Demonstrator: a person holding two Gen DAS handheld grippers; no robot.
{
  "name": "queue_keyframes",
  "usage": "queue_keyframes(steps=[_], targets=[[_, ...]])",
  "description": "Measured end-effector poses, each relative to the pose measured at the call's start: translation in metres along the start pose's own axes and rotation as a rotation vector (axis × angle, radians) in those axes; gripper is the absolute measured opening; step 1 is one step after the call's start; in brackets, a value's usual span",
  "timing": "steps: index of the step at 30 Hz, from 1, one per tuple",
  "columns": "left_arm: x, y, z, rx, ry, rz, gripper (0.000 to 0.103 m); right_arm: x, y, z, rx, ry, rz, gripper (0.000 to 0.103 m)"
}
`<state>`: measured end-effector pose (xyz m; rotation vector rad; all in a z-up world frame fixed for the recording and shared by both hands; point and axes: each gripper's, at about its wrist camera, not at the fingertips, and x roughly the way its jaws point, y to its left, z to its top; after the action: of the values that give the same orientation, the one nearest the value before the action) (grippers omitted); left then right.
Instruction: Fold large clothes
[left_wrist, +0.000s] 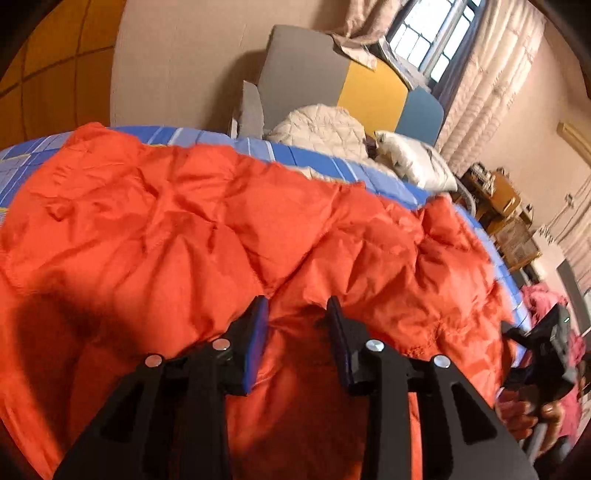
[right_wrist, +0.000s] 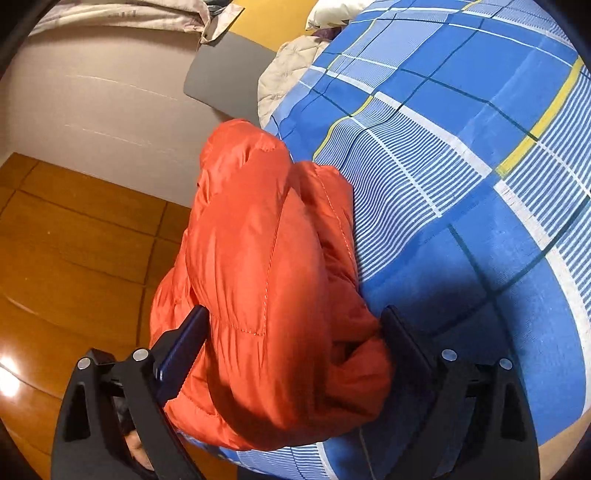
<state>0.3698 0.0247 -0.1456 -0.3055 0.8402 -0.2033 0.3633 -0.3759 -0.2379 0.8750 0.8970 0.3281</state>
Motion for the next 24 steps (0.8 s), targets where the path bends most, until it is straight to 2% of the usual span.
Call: queue_keyframes(steps=[3,16,19,24], targets=[[-0.012,0.007,0.007,-0.008,-0.042,0.035,0.032,0.001,0.0,0.001,0.004,-0.005,0.003,0.093],[0.011,-0.01,0.02,0.041,-0.005,0.093,0.03,-0.006,-0.001,-0.009,-0.014,-0.023,0.006,0.092],[0.006,-0.019,0.033,0.069,-0.034,0.09,0.03,-0.005,0.0,-0.01,-0.022,-0.017,-0.001,0.092],[0.032,-0.017,0.063,0.065,0.013,0.129,0.03,-0.005,0.003,-0.011,-0.036,-0.014,-0.014,0.092]])
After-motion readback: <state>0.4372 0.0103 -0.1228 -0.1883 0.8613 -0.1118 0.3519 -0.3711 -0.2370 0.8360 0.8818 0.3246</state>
